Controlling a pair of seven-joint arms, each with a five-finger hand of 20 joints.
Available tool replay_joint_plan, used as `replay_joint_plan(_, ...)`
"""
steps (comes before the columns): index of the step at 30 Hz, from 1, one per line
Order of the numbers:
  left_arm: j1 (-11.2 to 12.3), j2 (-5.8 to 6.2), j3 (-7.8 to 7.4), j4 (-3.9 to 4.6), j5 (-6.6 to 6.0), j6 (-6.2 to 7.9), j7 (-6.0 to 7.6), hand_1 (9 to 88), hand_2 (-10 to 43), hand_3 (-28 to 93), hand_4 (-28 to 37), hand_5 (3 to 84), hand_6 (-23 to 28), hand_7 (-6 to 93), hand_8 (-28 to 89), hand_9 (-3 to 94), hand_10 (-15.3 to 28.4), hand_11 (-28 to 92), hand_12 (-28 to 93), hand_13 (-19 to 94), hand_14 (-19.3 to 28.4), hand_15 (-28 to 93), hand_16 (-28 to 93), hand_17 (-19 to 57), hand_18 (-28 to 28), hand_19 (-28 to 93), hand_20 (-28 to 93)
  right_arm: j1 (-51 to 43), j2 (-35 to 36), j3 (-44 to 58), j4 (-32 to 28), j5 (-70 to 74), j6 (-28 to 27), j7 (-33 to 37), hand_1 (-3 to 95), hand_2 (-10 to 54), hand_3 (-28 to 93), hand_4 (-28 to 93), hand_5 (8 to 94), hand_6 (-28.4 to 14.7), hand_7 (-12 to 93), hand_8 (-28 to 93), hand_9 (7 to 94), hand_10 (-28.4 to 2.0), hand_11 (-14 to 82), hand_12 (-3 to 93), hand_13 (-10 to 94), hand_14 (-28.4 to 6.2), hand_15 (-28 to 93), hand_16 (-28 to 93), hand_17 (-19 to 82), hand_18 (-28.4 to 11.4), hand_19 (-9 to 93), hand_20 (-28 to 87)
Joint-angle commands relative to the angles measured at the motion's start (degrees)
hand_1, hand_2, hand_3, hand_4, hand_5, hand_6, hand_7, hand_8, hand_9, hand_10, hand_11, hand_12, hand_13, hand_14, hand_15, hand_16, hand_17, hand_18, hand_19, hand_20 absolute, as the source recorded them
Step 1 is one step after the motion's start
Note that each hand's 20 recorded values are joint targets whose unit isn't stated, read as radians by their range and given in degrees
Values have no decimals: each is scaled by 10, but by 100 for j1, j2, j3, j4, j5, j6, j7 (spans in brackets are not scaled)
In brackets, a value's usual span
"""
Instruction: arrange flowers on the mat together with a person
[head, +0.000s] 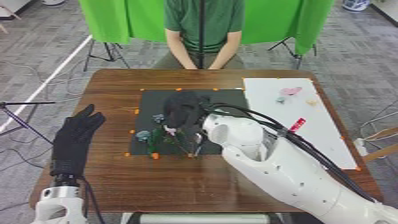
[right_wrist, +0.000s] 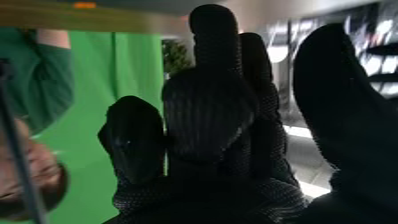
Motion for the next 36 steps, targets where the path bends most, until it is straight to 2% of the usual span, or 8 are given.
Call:
replay_joint_plan(1, 5, -46, -9, 25, 43, -99, -9, 195, 22, 657, -283, 429, 31, 128, -61, 437, 130, 137, 144, 345, 155, 105, 25, 47, 92, 12, 152, -1156, 456, 1573, -1346, 1482, 1391, 419, 381, -95, 696, -229, 632, 35, 177, -121, 778, -117, 168, 184, 874, -43, 464, 311, 484, -173, 887, 425)
replay_joint_plan(5, 28, -59, -16, 7, 46, -84, -5, 195, 21, 656, -283, 429, 32, 128, -60, 437, 130, 137, 144, 345, 155, 105, 24, 47, 92, 12, 152, -2448, 471, 3074, -2127, 3004, 1970, 439, 351, -80, 690, -196, 662, 20, 170, -113, 769, -133, 163, 182, 790, -85, 390, 287, 411, -180, 786, 391)
replay_joint_plan(8, -6, -74, 40, 28, 53, -97, 1, 194, 19, 660, -283, 429, 31, 128, -60, 437, 130, 138, 144, 345, 155, 105, 25, 47, 92, 12, 152, -3681, -169, 4723, -2606, 4660, 1233, 83, 306, -28, 691, -181, 679, 12, 164, -109, 760, -145, 162, 181, 711, -112, 348, 264, 354, -173, 698, 374)
replay_joint_plan(11, -19, -150, 116, 18, 141, -123, 20, 196, 18, 659, -283, 430, 31, 128, -60, 437, 130, 138, 144, 345, 155, 105, 25, 47, 92, 12, 152, -4687, -908, 5585, -2906, 5977, 1499, -262, 255, 4, 694, -174, 663, -1, 154, -106, 716, -162, 147, 173, 629, -140, 300, 239, 314, -165, 607, 357)
replay_joint_plan(19, -144, -93, 317, 24, 236, -233, 21, 198, 19, 657, -283, 431, 31, 129, -61, 437, 130, 138, 144, 346, 155, 106, 25, 48, 91, 12, 152, -6009, -1217, 5798, -2840, 7275, 1162, -1576, 105, 35, 727, -180, 409, 15, 75, -84, 407, -150, 36, 114, 301, -155, 61, 165, 167, -147, 106, 279)
replay_joint_plan(25, -232, 36, 372, 26, 328, -291, -54, 202, 20, 655, -283, 432, 33, 127, -61, 438, 130, 139, 144, 346, 155, 106, 25, 48, 90, 13, 152, -6252, -1291, 5710, -2922, 7419, 1395, -1836, 77, 39, 744, -187, 332, 5, 64, -82, 359, -143, 28, 98, 247, -135, 46, 143, 129, -137, 73, 263)
replay_joint_plan(29, -392, 145, 464, 30, 287, -169, -73, 203, 21, 654, -283, 433, 33, 128, -60, 438, 131, 139, 144, 346, 155, 107, 25, 48, 90, 13, 152, -6402, -1222, 5661, -2915, 7352, 1282, -1806, 74, 41, 751, -188, 333, 6, 67, -82, 366, -145, 31, 97, 247, -140, 48, 142, 126, -136, 77, 259)
replay_joint_plan(36, -620, 157, 555, 31, 358, -351, -21, 206, 21, 653, -283, 435, 34, 128, -61, 437, 131, 141, 144, 345, 155, 109, 24, 48, 89, 12, 153, -6475, -1238, 5435, -2867, 7293, 1251, -1755, 74, 47, 755, -189, 342, 1, 70, -83, 368, -147, 32, 98, 252, -143, 54, 144, 123, -136, 84, 257)
